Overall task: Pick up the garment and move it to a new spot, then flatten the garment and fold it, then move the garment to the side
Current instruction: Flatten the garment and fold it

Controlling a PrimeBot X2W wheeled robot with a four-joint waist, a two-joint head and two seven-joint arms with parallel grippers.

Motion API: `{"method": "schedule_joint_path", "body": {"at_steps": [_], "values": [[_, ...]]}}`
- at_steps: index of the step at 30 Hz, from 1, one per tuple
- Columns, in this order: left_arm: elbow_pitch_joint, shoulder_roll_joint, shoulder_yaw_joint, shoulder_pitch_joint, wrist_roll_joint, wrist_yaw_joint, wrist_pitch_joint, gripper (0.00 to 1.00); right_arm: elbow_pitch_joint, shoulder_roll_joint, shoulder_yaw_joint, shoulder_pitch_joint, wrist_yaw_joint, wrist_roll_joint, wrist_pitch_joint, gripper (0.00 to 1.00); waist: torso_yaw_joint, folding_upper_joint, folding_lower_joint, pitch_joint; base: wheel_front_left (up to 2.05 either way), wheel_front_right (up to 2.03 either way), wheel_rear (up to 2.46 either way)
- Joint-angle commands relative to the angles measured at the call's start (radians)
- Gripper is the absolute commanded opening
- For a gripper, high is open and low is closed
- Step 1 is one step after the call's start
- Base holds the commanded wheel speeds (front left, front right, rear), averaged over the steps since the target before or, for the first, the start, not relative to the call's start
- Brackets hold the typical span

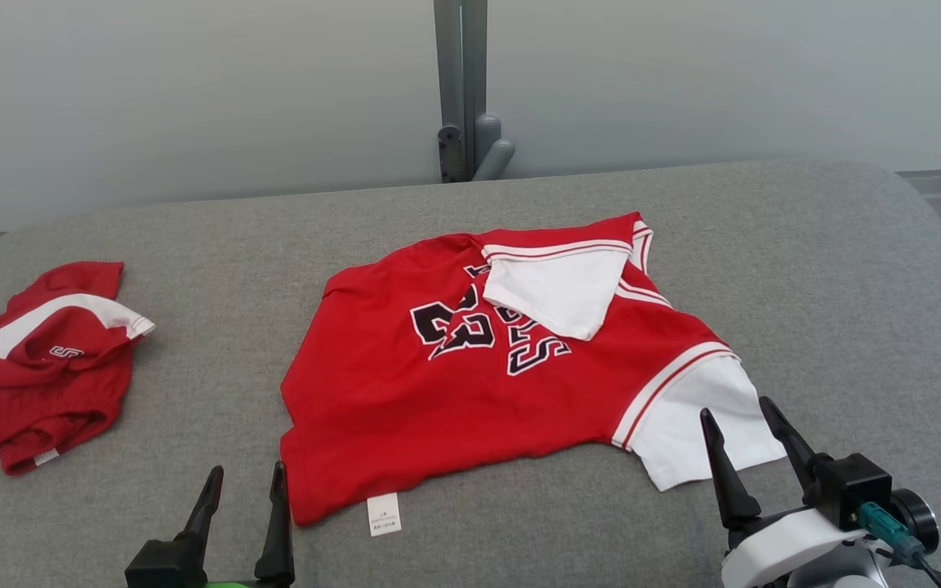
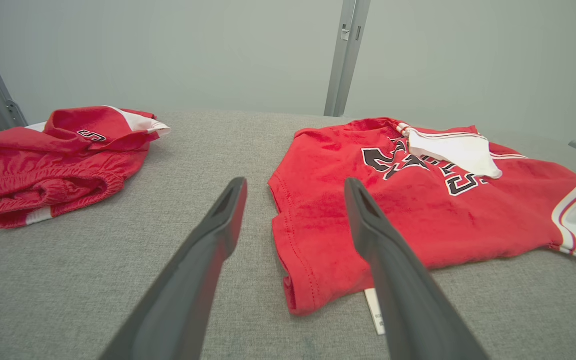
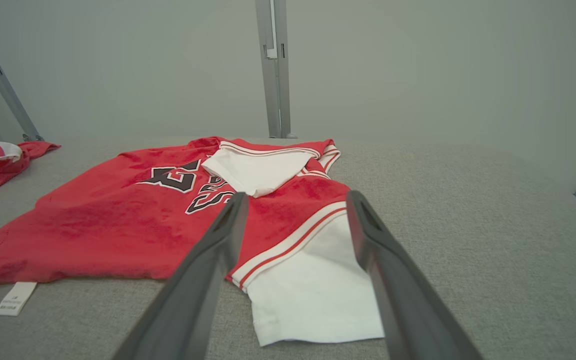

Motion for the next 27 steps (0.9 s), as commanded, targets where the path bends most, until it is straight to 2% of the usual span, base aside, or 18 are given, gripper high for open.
{"method": "schedule_joint_path", "body": {"at_steps": [1, 8, 22, 27], "values": [[0.006, 0.003, -0.002, -0.006, 0.006, -0.006, 0.001, 1.0, -0.001, -0.005, -0.001, 0.012, -0.001, 0.002, -0.002, 1.0, 0.001, 0.0001, 0.0, 0.001, 0.0, 0.0, 0.0], [0.033, 0.003, -0.017, -0.022, -0.017, -0.005, 0.001, 1.0, 0.01, -0.002, -0.023, 0.001, -0.001, -0.01, -0.002, 1.0, 0.001, 0.0001, 0.0, 0.031, 0.0, 0.0, 0.0], [0.15, 0.003, -0.085, -0.11, -0.087, -0.013, 0.001, 1.0, 0.058, -0.013, -0.069, -0.048, -0.001, -0.014, -0.002, 1.0, -0.02, 0.0001, 0.0, 0.182, 0.0, 0.0, 0.0], [0.195, 0.003, -0.088, -0.157, -0.099, -0.001, 0.001, 1.0, 0.064, -0.013, -0.078, -0.077, -0.001, -0.011, -0.002, 1.0, -0.033, 0.0001, 0.0, 0.228, 0.0, 0.0, 0.0]]}}
